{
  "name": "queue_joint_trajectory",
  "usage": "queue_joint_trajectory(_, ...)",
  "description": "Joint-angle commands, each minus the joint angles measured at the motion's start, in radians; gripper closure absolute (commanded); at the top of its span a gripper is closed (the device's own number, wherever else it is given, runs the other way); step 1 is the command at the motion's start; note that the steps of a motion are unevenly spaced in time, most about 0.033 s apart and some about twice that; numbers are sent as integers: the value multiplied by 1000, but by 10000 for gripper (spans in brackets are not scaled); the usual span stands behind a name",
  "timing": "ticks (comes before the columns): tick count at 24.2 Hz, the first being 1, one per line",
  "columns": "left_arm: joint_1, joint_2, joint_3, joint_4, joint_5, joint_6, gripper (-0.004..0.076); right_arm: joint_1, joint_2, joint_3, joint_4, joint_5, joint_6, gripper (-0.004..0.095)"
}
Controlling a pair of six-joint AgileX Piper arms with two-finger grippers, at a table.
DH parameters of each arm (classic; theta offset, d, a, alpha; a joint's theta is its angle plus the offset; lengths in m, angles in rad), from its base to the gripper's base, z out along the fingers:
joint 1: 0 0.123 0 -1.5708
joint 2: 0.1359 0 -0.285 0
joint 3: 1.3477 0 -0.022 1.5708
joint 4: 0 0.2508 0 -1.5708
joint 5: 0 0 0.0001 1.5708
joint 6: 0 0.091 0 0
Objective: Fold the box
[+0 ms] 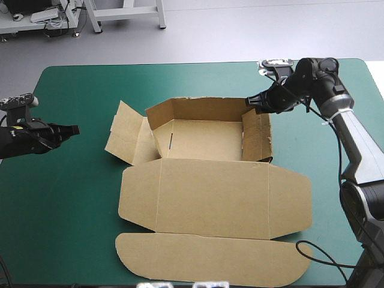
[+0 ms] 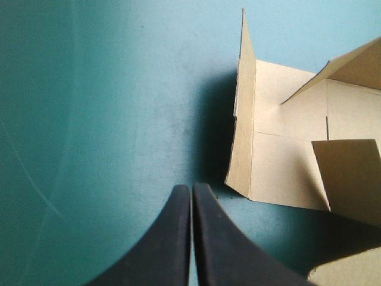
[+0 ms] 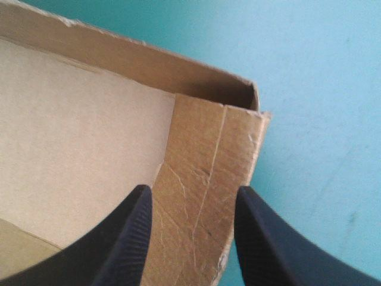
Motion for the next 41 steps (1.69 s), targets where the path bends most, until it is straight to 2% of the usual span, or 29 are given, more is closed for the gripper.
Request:
queue_joint_trajectory(1, 3, -21, -26, -37, -33, 0, 731, -2, -67, -149, -40, 43, -9, 489)
queue_joint_trajectory(5, 3, -21, -26, -37, -22, 8, 731, -2, -67, -293, -70, 107, 13, 489)
queue_joint_trajectory(9, 3, -21, -26, -34, -6, 12, 731, -2, -116, -297, -59, 107, 40, 491)
queue_joint_trajectory(14, 3, -21, -26, -22, -7, 16, 731, -2, -177, -132, -51, 107, 56, 491)
queue_joint_trajectory(20, 3, -21, -26, -22, -7, 16, 731, -2, -108, 47, -38, 88, 50, 492)
queue_joint_trajectory(29, 3, -21, -26, -22, -32, 16, 733, -2, 54, 62, -2, 97, 31, 494)
queue_joint_trajectory(30, 3, -21, -26, -22, -32, 16, 733, -2, 75, 64, 10, 106, 12, 509)
queue_joint_trajectory(33, 3, -21, -26, -11, -39, 16, 733, -2, 105, 70, 63, 106, -14, 668)
queue_joint_trajectory(36, 3, -19, -26, -7, -58, 16, 733, -2, 104, 70, 78, 106, -16, 914)
queue_joint_trajectory(41, 3, -2, -26, -17, -89, 16, 733, -2, 82, 70, 100, 106, -26, 926)
